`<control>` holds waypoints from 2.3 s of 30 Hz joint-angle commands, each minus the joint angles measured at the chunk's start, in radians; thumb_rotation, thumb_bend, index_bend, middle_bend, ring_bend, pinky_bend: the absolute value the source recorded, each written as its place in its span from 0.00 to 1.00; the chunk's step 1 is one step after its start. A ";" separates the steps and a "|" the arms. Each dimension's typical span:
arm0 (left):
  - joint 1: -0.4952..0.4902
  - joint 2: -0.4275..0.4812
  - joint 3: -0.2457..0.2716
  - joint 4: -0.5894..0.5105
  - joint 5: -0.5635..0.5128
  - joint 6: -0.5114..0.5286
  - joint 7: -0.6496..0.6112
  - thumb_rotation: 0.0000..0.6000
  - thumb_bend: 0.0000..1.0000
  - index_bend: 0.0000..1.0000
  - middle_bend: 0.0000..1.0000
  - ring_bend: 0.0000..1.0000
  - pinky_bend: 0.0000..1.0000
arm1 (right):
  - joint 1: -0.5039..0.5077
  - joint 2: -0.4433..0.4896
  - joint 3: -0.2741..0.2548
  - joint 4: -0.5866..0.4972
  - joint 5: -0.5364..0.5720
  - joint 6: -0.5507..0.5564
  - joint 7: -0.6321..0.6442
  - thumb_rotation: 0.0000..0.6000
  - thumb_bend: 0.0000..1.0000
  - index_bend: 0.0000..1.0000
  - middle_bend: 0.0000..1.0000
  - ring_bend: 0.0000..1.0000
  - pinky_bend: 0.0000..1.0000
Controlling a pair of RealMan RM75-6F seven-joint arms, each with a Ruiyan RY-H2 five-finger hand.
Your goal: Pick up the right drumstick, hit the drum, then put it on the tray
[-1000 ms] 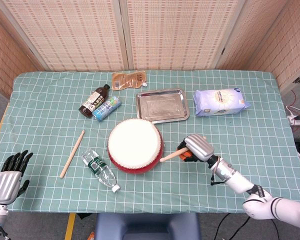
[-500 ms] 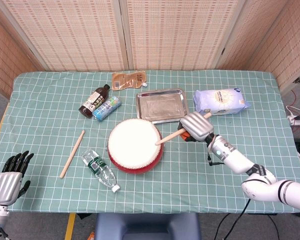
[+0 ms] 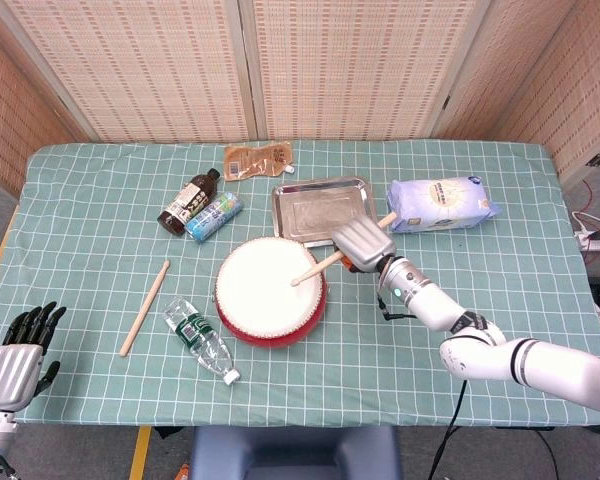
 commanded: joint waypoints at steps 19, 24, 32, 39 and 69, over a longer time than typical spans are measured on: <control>0.001 -0.006 0.001 0.021 0.001 -0.001 -0.021 1.00 0.31 0.05 0.00 0.00 0.07 | 0.027 -0.080 0.023 0.008 0.121 0.114 -0.104 1.00 1.00 1.00 1.00 1.00 0.98; -0.001 -0.007 0.001 0.021 0.003 -0.002 -0.024 1.00 0.31 0.05 0.00 0.00 0.07 | 0.059 -0.104 -0.036 0.049 0.115 0.114 -0.252 1.00 1.00 1.00 1.00 1.00 0.98; 0.001 -0.007 0.001 0.025 -0.001 -0.004 -0.026 1.00 0.31 0.05 0.00 0.00 0.07 | 0.070 -0.143 -0.034 0.056 0.181 0.161 -0.331 1.00 1.00 1.00 1.00 1.00 0.98; -0.001 -0.006 0.000 0.019 0.006 0.002 -0.023 1.00 0.31 0.05 0.00 0.00 0.07 | 0.015 -0.106 0.057 0.000 0.137 0.149 -0.082 1.00 1.00 1.00 1.00 1.00 0.98; 0.001 -0.012 0.004 0.021 0.002 -0.005 -0.020 1.00 0.31 0.05 0.00 0.00 0.07 | 0.024 -0.187 0.000 0.112 0.022 0.170 -0.184 1.00 1.00 1.00 1.00 1.00 0.93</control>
